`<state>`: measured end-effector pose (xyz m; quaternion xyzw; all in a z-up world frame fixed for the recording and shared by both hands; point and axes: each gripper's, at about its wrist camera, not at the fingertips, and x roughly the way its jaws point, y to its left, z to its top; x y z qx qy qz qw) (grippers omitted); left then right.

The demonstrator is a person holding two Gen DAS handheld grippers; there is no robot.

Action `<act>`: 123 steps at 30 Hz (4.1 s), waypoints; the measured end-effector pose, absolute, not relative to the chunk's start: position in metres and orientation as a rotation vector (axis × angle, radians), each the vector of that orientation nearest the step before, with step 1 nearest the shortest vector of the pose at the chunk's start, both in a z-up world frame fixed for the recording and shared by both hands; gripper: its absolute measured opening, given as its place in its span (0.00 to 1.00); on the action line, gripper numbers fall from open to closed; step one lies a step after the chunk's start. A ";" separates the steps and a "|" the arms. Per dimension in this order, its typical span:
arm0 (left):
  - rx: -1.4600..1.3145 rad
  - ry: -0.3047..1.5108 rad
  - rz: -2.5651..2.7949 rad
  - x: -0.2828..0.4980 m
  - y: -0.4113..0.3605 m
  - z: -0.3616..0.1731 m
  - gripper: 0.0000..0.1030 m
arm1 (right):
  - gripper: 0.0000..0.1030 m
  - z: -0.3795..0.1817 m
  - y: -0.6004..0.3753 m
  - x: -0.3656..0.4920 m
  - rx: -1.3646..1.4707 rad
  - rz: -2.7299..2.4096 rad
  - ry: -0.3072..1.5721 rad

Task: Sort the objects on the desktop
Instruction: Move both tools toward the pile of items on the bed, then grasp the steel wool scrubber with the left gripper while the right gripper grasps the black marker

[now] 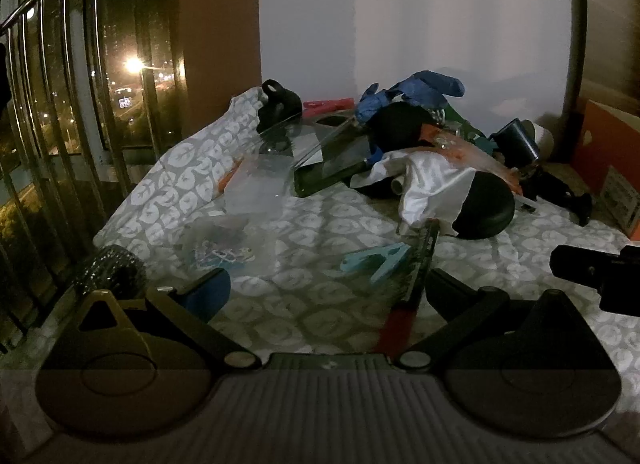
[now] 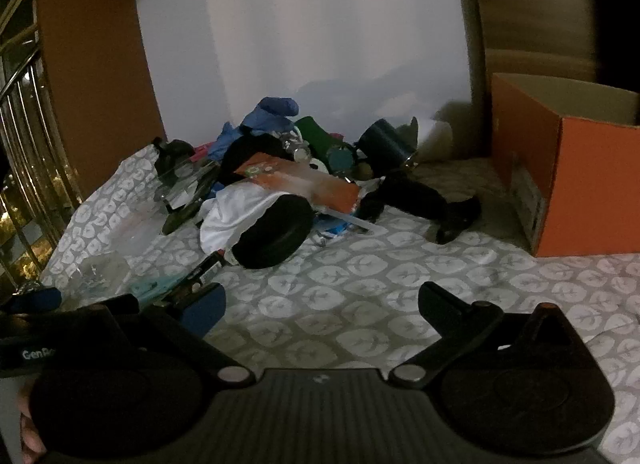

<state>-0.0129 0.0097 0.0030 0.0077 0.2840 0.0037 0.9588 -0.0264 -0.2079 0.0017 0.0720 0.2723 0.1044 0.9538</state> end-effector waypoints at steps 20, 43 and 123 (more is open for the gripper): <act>0.036 0.561 0.018 -0.022 0.020 0.001 1.00 | 1.00 0.004 -0.193 -0.032 0.115 0.224 0.546; 0.066 0.475 0.095 -0.045 0.054 0.006 1.00 | 1.00 0.007 -0.141 -0.032 0.046 0.255 0.512; -0.019 0.511 0.132 -0.028 0.081 0.002 0.34 | 0.12 -0.002 -0.117 -0.040 0.001 0.279 0.587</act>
